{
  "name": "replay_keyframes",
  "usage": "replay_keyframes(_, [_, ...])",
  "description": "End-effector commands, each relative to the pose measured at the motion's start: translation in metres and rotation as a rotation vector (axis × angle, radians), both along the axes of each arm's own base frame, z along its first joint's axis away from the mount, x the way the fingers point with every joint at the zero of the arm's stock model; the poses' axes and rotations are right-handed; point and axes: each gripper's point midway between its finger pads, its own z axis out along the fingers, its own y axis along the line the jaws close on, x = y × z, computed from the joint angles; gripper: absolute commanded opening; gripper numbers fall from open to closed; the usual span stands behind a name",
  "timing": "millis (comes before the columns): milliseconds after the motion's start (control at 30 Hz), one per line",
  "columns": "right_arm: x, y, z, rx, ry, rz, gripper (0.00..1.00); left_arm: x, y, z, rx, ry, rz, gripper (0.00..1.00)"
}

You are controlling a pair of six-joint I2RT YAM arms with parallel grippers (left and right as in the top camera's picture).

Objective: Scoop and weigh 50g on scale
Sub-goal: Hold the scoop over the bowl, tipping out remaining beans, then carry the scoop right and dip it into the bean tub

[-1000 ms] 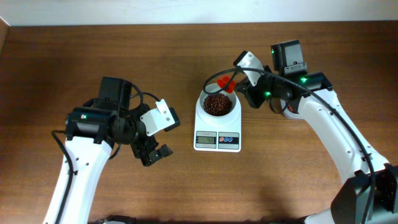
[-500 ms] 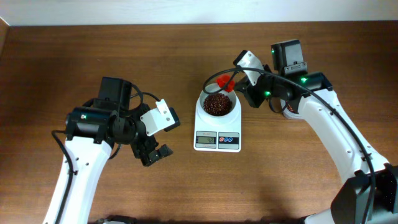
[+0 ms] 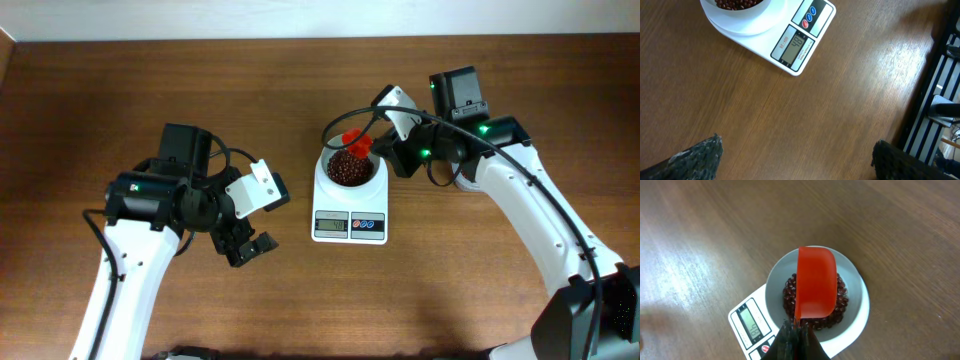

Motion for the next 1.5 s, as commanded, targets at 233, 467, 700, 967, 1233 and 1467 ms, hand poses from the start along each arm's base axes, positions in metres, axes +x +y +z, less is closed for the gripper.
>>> replay_keyframes(233, [0.000, 0.002, 0.005, -0.133, -0.099, 0.021, 0.04, 0.003, -0.002, 0.006, -0.017, -0.017, -0.011, 0.99])
replay_keyframes(467, [0.007, -0.003, 0.004, -0.223, -0.160, 0.008, 0.04, 0.003, -0.002, 0.006, -0.017, -0.017, -0.011, 0.99])
replay_keyframes(700, [0.038, -0.107, 0.053, -0.436, -0.295, -0.320, 0.04, 0.003, -0.002, 0.006, -0.017, -0.017, -0.011, 0.99])
replay_keyframes(967, [0.000, -0.218, -0.004, -0.457, 0.117, -0.651, 0.04, 0.003, -0.002, 0.006, -0.017, -0.017, -0.011, 0.99])
replay_keyframes(1233, [-0.003, -0.206, -0.057, -0.387, 0.301, -0.605, 0.04, 0.003, -0.002, 0.006, -0.017, -0.017, -0.011, 0.99])
replay_keyframes(1467, [-0.003, -0.189, -0.076, -0.308, 0.376, -0.555, 0.04, 0.003, -0.002, 0.006, -0.017, -0.017, -0.011, 0.99])
